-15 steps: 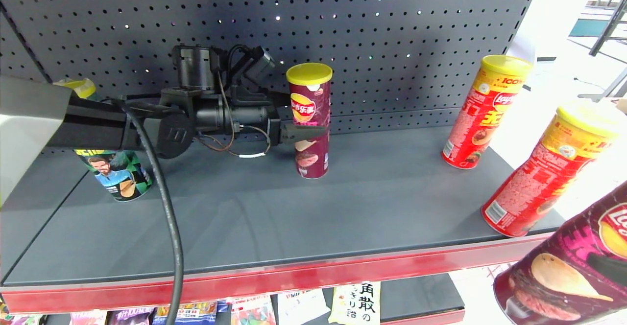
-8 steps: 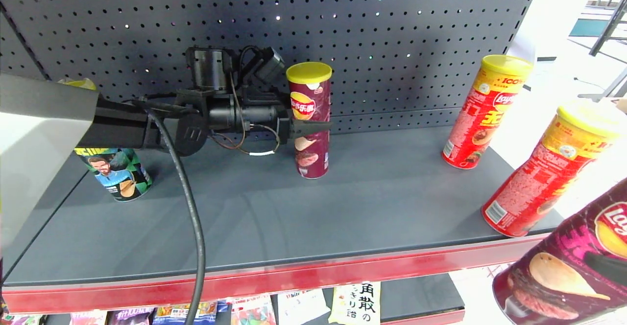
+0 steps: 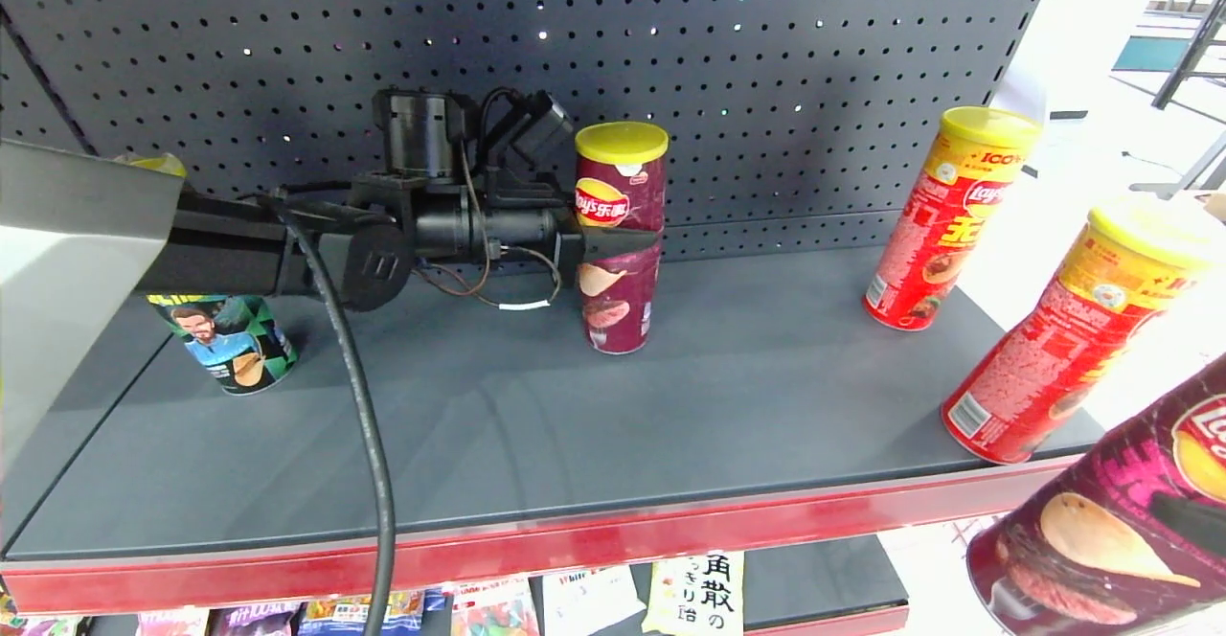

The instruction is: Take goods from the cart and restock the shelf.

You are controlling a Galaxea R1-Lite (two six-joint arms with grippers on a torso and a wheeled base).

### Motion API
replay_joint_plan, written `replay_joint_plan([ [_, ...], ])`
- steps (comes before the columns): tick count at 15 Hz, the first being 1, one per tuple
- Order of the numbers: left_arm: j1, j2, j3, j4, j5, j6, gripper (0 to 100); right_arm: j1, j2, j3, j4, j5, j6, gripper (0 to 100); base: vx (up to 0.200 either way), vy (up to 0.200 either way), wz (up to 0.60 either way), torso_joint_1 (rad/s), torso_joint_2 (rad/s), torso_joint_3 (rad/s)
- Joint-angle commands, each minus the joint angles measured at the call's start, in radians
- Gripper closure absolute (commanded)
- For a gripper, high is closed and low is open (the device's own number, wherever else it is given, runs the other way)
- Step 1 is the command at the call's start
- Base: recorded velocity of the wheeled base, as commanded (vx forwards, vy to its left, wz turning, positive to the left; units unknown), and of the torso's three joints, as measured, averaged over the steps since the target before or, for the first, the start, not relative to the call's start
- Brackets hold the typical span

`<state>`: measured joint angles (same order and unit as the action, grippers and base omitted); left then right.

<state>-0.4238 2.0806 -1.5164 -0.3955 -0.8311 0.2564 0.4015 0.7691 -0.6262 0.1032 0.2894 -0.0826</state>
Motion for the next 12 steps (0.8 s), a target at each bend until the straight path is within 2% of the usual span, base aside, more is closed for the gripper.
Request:
replay_joint_plan([
  [1, -0.039, -0.105, 0.081, -0.006, 0.087, -0.031, 100, 0.000, -0.004, 0.000, 0.000, 0.001, 0.000, 100, 0.000, 0.000, 0.00, 0.000, 0.00, 0.000],
  [3, -0.089, -0.179, 0.163, -0.009, 0.171, -0.074, 100, 0.000, -0.005, 0.000, 0.000, 0.001, 0.000, 100, 0.000, 0.000, 0.00, 0.000, 0.00, 0.000],
  [5, -0.112, -0.218, 0.225, -0.028, 0.216, -0.074, 100, 0.000, -0.005, 0.000, -0.002, 0.001, 0.000, 100, 0.000, 0.000, 0.00, 0.000, 0.00, 0.000],
  [7, -0.144, -0.255, 0.332, -0.135, 0.305, -0.077, 100, 0.000, -0.005, 0.002, -0.002, 0.001, 0.000, 100, 0.000, 0.000, 0.00, 0.000, 0.00, 0.000],
  [8, -0.170, -0.280, 0.407, -0.200, 0.368, -0.083, 100, 0.000, -0.005, 0.003, -0.002, 0.002, 0.000, 100, 0.000, 0.000, 0.00, 0.000, 0.00, 0.000],
  [10, -0.225, -0.329, 0.484, -0.230, 0.452, -0.138, 100, 0.000, -0.004, 0.003, -0.002, 0.002, 0.000, 100, 0.000, 0.000, 0.00, 0.000, 0.00, 0.000],
  [11, -0.259, -0.352, 0.510, -0.233, 0.517, -0.177, 100, 0.000, -0.002, 0.005, -0.002, 0.004, 0.000, 100, 0.000, 0.000, 0.00, 0.000, 0.00, 0.000],
  [12, -0.268, -0.356, 0.518, -0.233, 0.549, -0.181, 100, 0.002, -0.002, 0.006, -0.002, 0.004, 0.000, 100, 0.000, 0.000, 0.00, 0.000, 0.00, 0.000],
])
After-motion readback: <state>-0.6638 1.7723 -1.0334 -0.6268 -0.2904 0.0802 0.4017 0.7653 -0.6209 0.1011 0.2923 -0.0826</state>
